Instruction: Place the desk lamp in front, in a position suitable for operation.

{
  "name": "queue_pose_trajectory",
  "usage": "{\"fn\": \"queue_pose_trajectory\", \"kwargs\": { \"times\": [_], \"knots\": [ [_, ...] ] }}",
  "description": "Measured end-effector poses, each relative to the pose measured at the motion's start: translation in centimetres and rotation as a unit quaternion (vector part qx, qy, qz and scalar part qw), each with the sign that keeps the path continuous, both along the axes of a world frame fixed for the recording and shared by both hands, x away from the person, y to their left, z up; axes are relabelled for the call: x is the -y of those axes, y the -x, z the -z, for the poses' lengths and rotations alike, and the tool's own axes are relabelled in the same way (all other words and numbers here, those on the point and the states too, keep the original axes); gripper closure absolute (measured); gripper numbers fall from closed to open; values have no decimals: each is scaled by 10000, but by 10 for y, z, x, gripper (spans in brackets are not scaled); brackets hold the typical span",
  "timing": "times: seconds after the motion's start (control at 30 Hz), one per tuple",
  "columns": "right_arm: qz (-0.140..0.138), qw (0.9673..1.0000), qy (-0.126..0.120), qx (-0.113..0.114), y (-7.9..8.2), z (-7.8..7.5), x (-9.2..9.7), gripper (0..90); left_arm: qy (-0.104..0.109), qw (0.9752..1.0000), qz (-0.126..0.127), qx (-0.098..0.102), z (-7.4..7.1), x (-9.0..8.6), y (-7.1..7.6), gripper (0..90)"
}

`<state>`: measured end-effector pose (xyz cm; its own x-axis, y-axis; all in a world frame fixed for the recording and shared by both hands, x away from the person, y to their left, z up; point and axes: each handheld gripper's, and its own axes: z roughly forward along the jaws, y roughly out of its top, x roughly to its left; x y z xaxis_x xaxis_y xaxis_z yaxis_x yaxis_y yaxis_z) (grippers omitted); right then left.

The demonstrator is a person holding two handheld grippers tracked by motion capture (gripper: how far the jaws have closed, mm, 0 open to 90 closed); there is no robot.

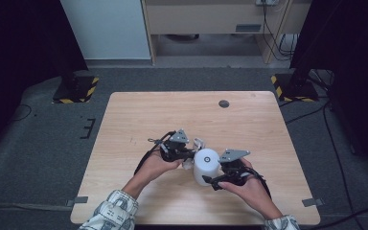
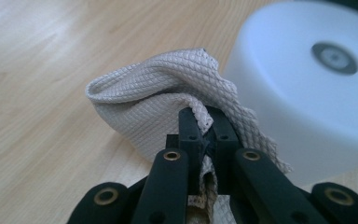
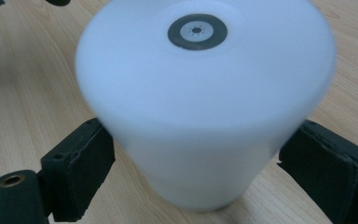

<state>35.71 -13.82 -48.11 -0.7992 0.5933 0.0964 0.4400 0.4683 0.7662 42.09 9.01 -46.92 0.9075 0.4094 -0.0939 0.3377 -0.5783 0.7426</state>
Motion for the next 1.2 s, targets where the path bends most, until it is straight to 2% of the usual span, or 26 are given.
{"fn": "queue_pose_trajectory", "kwargs": {
  "times": [0.27,0.33,0.53,0.6,0.7,0.87,1.03,1.13,1.2],
  "knots": [
    [-136,9999,8,17,-3,0,0,89,-452,9988,155,-61,15,2,7,864],
    [-155,9999,15,45,-2,0,-1,89,-453,9988,157,-40,14,0,9,863],
    [-218,9997,1,104,-3,1,-5,91,42,9999,55,137,-10,-14,13,863],
    [-246,9996,-10,112,-4,1,-8,91,133,9997,54,199,-15,-20,13,863],
    [-301,9995,-21,130,-5,1,-13,91,183,9998,0,114,-13,-25,12,863],
    [-345,9993,-19,127,-5,1,-15,91,-117,9999,-7,-27,3,-19,11,863],
    [-337,9994,-36,117,-5,1,-15,91,-674,9976,125,-53,19,-14,10,864],
    [-334,9994,-39,125,-6,1,-15,91,-670,9977,90,-62,19,-13,9,864],
    [-334,9994,-39,125,-6,1,-15,91,-512,9987,19,-77,16,-14,10,864]
  ]
}}
